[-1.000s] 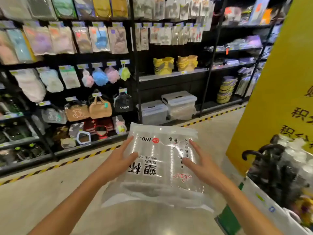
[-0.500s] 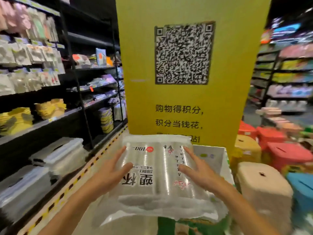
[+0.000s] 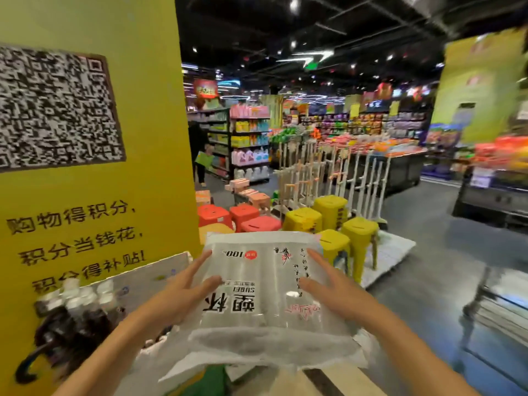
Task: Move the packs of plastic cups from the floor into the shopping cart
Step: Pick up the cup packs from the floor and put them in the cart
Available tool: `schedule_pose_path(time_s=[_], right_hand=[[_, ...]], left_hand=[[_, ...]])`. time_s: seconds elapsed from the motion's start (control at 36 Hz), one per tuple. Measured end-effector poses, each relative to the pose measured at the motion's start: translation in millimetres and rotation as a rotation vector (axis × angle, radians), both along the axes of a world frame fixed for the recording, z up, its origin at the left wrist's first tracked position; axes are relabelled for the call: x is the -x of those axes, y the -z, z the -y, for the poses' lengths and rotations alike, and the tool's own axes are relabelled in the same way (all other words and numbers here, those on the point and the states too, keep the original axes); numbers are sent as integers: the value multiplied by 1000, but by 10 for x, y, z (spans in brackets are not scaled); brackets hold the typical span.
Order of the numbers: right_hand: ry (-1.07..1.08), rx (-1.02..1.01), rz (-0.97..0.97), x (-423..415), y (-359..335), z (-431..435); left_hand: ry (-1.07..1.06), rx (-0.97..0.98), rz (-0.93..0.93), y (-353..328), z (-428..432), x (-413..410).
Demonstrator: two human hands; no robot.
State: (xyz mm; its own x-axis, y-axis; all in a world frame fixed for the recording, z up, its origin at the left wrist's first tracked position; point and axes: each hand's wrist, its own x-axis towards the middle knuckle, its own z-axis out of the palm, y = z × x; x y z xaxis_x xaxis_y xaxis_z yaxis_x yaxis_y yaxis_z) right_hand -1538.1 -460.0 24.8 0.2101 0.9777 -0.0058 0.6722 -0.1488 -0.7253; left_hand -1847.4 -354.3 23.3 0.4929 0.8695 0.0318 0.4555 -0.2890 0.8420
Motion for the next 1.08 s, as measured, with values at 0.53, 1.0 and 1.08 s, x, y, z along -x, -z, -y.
schedule_pose_path(time_s=[0.53,1.0,1.08], right_hand=[[554,1,-70,-1433,20,1916],[861,-7,-75,-1980,405,2623],[895,-14,-81,-2327,513,2676]], left_hand=[[464,28,-18,129,414,-2595],[799,-13,-54,422,610,-3998],[816,-32,-52,372,703,-4346]])
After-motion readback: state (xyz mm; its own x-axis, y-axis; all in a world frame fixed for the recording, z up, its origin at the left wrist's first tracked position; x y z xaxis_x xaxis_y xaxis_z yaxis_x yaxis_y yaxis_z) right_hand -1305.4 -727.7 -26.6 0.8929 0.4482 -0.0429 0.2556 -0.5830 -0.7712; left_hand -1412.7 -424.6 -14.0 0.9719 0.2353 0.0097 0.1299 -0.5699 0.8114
